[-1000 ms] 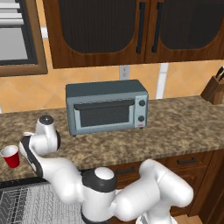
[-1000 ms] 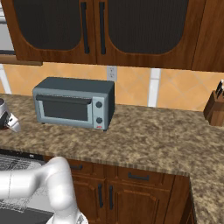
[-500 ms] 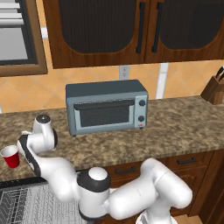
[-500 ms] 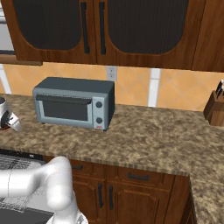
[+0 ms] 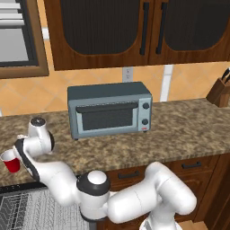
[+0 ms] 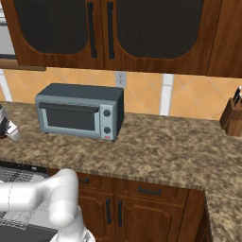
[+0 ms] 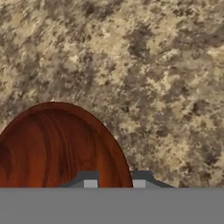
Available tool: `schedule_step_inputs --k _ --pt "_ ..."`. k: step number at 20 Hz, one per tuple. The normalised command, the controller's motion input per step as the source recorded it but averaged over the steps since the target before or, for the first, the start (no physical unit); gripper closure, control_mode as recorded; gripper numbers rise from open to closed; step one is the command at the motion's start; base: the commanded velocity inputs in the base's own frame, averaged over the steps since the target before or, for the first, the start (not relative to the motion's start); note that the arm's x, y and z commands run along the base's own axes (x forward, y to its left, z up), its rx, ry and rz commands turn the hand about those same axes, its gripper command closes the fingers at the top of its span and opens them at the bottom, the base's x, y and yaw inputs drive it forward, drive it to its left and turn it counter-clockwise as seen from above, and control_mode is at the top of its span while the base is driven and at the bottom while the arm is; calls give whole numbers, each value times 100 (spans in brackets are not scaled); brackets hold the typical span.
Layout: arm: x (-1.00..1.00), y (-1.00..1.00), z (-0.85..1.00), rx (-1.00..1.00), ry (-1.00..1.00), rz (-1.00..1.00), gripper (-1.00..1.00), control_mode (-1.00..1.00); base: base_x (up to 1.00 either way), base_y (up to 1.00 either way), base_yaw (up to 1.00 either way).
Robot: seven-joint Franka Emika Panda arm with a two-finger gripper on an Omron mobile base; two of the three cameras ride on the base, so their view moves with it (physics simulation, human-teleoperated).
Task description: Pick up the cup and bowl from the counter, place them in the dishwasher, and close the dishwasher door.
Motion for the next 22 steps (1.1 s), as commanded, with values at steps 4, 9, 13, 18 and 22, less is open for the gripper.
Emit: schedule_step_inputs --k 4,9,13,18,22 --pt "-3 -32 0 0 -2 -6 100 -100 0 0 0" --pt "-43 -62 -1 0 -6 -15 100 -100 0 0 0" --pt "-93 -88 -9 0 3 -2 100 -100 0 0 0" --pt "-100 -85 0 1 3 6 100 -100 0 0 0" --pt "-100 -52 0 4 15 1 100 -100 0 0 0"
